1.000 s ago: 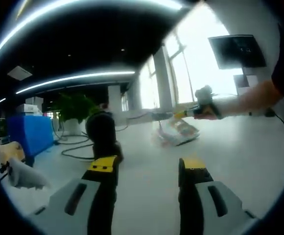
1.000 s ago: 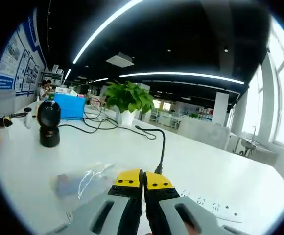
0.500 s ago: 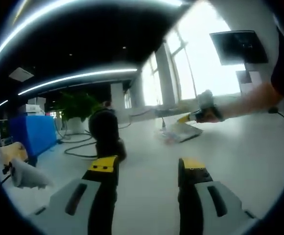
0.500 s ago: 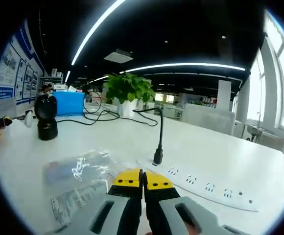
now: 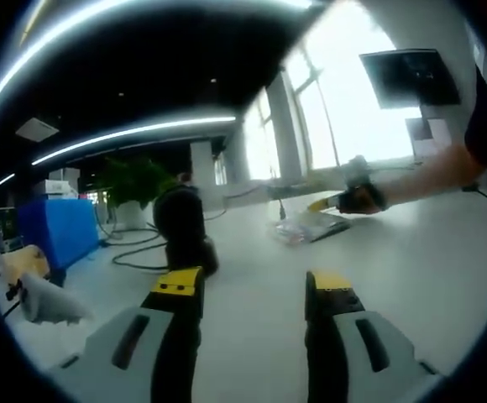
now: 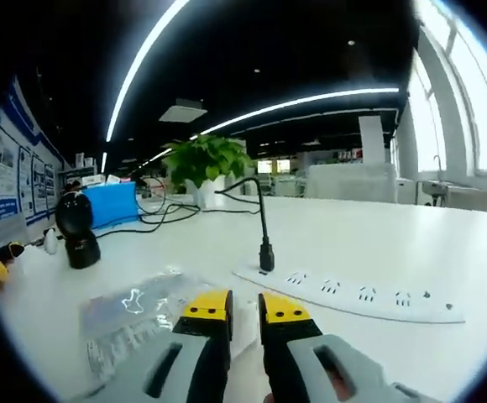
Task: Clip sheet goods on table flip sheet goods clip sheet goods scan sheet goods put sheet goods back to table
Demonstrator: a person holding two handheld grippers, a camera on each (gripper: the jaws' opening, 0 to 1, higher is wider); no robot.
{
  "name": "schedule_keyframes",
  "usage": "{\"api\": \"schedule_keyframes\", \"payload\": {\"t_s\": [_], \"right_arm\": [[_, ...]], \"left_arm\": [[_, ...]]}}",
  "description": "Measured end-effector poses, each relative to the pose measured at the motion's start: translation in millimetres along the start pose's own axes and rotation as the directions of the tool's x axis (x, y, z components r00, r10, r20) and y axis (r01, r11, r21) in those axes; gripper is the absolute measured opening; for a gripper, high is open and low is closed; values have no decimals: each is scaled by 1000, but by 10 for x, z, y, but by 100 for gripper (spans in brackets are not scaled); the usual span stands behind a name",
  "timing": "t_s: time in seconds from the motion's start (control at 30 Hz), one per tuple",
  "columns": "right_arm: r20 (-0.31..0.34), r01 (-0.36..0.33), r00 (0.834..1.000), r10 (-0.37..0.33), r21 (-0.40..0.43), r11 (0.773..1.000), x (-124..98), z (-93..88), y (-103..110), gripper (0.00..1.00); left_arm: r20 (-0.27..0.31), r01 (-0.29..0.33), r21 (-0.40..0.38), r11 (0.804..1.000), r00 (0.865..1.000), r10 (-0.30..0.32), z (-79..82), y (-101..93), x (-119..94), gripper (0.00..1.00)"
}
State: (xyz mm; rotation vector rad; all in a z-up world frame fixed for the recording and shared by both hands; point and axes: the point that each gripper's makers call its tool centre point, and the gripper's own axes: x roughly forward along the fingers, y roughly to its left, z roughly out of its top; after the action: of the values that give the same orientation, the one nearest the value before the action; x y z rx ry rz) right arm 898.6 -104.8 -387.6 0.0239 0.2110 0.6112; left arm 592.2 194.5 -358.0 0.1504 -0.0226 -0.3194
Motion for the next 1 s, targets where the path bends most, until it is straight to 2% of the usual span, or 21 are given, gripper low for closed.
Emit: {"api": "schedule_keyframes", "payload": {"t_s": [0.07, 0.1, 0.17, 0.2, 0.3, 0.43, 0.5, 0.6, 0.67, 0.7, 0.87, 1.0], "right_arm": [[25, 36, 999, -36, 23, 999, -19, 53, -40, 15], [42, 65, 997, -66, 38, 997, -59, 93, -132, 15], [93, 109, 989, -111, 27, 994, -134, 268, -199, 15], [98, 111, 989, -112, 18, 994, -156, 309, -179, 15], [145, 100, 985, -95, -26, 995, -202, 532, 52, 25], [167, 27, 986, -13, -83, 996, -155, 623, 588, 39], [151, 13, 988, 6, -122, 992, -129, 574, 842, 44], [125, 9, 992, 8, -140, 990, -48, 476, 971, 56], [66, -4, 998, 15, -154, 988, 11, 338, 1045, 60], [66, 0, 998, 11, -160, 987, 50, 300, 1083, 61], [-35, -7, 999, 0, -202, 979, 136, 15, 1069, 63], [-77, -13, 997, 0, -165, 986, 154, -118, 1010, 67]], "left_arm": [[2, -3, 0, 1000, 1000, 3, 6, 3, -3, 40], [3, -4, -1, 1000, 1000, 4, 8, 5, -3, 40], [5, -6, -3, 1000, 1000, 6, 13, 9, -6, 40], [6, -7, -4, 1000, 1000, 7, 17, 10, -7, 40], [8, -8, -7, 1000, 1000, 8, 22, 9, -7, 40], [10, -5, -5, 1000, 1000, 5, 30, -2, -8, 40], [12, -5, -4, 1000, 1000, 5, 33, -6, -8, 40], [13, -4, -5, 1000, 1000, 4, 38, -9, -10, 40], [13, -4, -6, 1000, 1000, 4, 39, -8, -12, 40], [14, -5, -7, 1000, 1000, 5, 42, -8, -13, 40], [18, -6, -14, 1000, 1000, 7, 51, -1, -21, 40], [21, -3, -9, 1000, 1000, 4, 60, -13, -25, 40]]}}
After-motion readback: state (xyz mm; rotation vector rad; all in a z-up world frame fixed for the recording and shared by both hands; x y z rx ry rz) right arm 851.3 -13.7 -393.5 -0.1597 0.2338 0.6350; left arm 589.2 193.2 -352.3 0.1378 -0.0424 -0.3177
